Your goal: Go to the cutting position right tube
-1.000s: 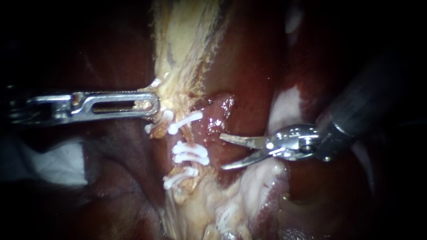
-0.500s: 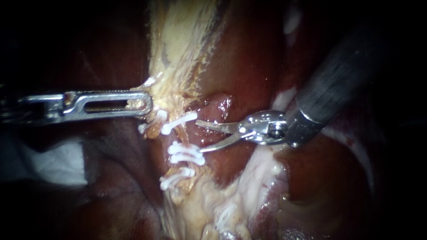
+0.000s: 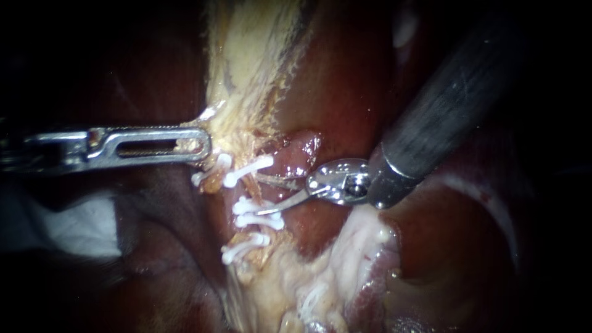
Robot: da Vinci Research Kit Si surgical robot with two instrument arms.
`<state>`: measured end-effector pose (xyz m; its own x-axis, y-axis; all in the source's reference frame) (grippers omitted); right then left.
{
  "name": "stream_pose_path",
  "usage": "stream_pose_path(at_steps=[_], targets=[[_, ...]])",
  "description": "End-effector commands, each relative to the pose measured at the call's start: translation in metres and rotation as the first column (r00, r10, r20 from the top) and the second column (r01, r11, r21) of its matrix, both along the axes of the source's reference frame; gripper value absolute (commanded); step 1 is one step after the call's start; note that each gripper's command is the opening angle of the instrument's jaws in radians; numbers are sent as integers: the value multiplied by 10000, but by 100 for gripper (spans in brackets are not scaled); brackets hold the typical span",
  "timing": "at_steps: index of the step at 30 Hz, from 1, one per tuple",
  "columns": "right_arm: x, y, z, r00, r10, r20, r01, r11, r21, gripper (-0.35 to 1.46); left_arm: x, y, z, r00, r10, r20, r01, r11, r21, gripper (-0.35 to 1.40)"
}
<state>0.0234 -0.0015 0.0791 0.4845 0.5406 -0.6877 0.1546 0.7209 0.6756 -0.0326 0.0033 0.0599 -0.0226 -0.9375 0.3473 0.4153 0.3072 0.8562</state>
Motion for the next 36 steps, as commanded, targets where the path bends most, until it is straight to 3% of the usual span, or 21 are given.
stream_pose_path(at_steps=[1,6,15,36], targets=[[1,0,1,10000,4,0,-4,10000,-5,127,0,0,0,10000,-1,-2,1,10000,1,-35],[6,0,2,9999,-144,-71,144,9999,-22,127,-1,0,0,10000,-4,-4,4,10000,1,-35],[10,-3,-9,9972,-300,-679,308,9995,109,122,2,4,6,10000,14,8,-14,10000,-4,-35],[37,-6,-27,9893,-361,-1411,415,9985,352,109,-2,5,19,10000,-38,-44,38,10000,-54,-35]])
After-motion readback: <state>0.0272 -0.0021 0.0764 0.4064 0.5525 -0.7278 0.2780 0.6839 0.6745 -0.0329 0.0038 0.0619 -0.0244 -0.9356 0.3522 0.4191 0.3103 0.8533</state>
